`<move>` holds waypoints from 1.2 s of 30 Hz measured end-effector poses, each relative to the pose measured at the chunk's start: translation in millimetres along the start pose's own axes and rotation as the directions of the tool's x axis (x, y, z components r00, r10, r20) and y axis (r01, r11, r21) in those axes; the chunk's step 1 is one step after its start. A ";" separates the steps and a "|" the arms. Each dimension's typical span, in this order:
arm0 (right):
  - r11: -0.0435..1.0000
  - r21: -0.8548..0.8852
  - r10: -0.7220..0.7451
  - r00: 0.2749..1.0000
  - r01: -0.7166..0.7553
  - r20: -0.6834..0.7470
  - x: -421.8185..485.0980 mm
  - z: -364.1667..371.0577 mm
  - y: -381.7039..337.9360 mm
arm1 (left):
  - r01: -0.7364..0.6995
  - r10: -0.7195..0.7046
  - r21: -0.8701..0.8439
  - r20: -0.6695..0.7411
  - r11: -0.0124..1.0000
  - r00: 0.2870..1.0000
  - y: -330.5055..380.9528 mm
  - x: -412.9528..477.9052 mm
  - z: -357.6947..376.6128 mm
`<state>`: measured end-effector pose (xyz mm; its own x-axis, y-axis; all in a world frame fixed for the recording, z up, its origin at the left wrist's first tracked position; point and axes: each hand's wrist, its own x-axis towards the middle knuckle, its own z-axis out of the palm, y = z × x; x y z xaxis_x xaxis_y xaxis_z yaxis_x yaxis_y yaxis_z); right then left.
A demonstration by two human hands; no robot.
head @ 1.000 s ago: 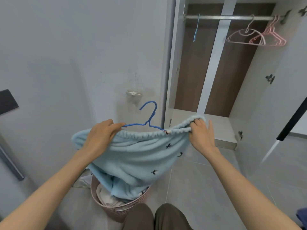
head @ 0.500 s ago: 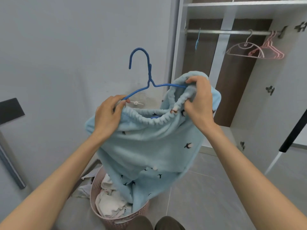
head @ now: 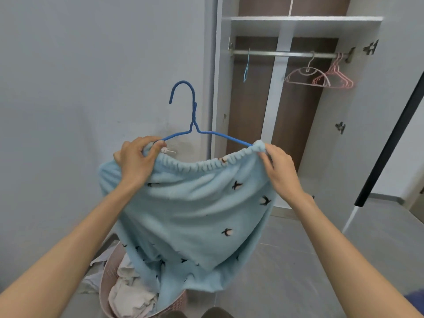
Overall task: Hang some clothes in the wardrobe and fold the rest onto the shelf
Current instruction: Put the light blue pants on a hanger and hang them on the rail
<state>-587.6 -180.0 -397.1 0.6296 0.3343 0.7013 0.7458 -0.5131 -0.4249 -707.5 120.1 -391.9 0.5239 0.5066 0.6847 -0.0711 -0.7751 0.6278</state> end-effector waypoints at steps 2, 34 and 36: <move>1.000 0.022 -0.020 0.997 0.019 0.081 -4.1 -12.1 4.4 | 0.006 -0.005 -0.035 0.009 0.999 1.000 0.1 5.0 4.5; 0.926 -0.356 -0.143 0.989 0.124 -0.030 31.7 -68.7 -65.8 | -0.056 0.068 -0.122 0.096 0.991 0.993 97.6 6.9 3.5; 0.957 -0.284 -0.057 0.998 0.052 -0.010 28.0 -71.0 -62.5 | -0.113 0.129 -0.105 0.164 0.988 0.978 94.2 2.7 2.6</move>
<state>-632.1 -194.7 -310.3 0.5839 0.3554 0.7299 0.6850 -0.6983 -0.2080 -710.5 47.5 -331.9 0.6428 0.3333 0.6897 -0.2183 -0.7833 0.5820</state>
